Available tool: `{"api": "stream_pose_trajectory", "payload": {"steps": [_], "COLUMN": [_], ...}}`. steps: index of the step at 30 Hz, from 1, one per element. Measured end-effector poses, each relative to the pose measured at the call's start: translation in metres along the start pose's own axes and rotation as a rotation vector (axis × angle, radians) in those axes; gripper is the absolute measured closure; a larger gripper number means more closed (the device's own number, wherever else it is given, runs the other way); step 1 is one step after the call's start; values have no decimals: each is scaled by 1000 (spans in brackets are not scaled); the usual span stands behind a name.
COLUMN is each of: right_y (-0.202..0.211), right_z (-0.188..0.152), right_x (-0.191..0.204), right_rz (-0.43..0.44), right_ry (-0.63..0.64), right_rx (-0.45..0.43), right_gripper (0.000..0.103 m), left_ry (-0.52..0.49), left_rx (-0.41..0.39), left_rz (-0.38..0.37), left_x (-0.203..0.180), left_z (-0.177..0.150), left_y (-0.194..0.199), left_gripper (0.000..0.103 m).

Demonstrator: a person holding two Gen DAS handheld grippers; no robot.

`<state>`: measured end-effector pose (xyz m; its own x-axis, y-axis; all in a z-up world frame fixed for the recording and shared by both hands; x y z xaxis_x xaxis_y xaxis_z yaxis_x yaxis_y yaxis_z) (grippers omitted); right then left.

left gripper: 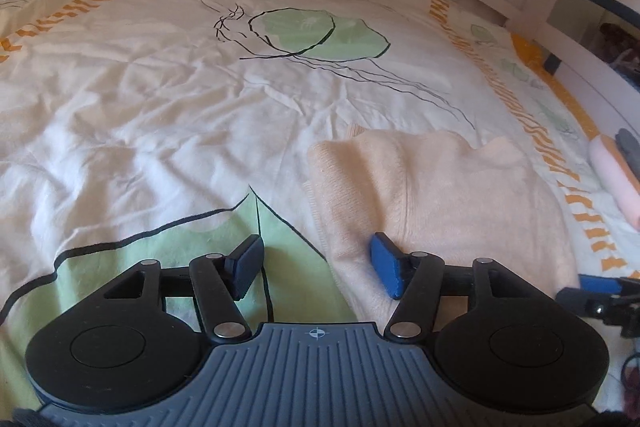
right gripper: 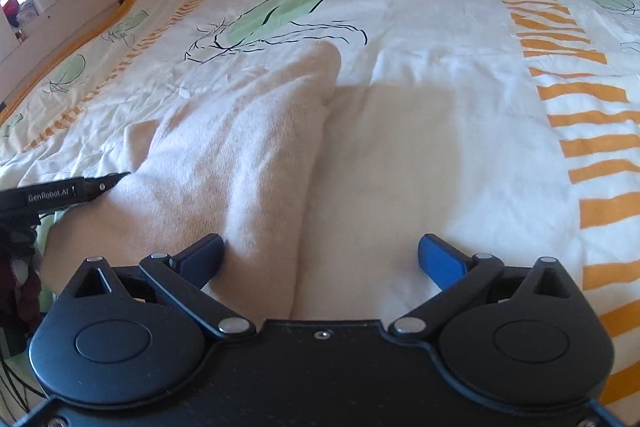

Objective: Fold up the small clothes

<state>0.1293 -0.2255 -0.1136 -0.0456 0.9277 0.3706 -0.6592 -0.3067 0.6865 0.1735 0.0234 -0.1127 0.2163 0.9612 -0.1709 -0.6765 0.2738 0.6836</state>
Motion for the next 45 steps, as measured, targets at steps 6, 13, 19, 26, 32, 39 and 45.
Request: {"api": "stream_pose_trajectory", "payload": {"steps": [6, 13, 19, 26, 32, 39, 45], "right_y": [5, -67, -61, -70, -68, 27, 84], "right_z": [42, 42, 43, 51, 56, 52, 33], "right_x": [21, 18, 5, 21, 19, 33, 45], "right_rz": [-35, -151, -101, -134, -103, -29, -6], "right_ry": [61, 96, -22, 28, -2, 27, 29], "right_rx": [-153, -42, -47, 16, -1, -243, -311], "right_gripper": [1, 1, 1, 1, 1, 1, 0], "left_ry": [1, 19, 25, 26, 44, 19, -5], "left_rx": [-17, -34, -40, -42, -38, -114, -201], "left_rz": [-4, -12, -10, 0, -7, 49, 27], "left_x": [-1, 0, 1, -1, 1, -13, -42], "left_z": [-1, -3, -4, -5, -1, 8, 18], "left_y": [-1, -1, -1, 0, 0, 35, 90], "left_gripper": [42, 41, 40, 40, 40, 41, 40]}}
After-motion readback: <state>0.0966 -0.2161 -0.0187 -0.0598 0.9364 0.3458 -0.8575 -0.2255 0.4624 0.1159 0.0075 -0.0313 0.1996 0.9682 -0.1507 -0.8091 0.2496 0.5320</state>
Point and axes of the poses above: each gripper's, at about its wrist camera, not at the fingertips, and y roughly against the way its jaws point, x to its left, z to its top, the point moved 4 cm from there along -y, roughly the way its jaws point, and after that the axes turned 7 degrees about -y, right-handed, at the moved point
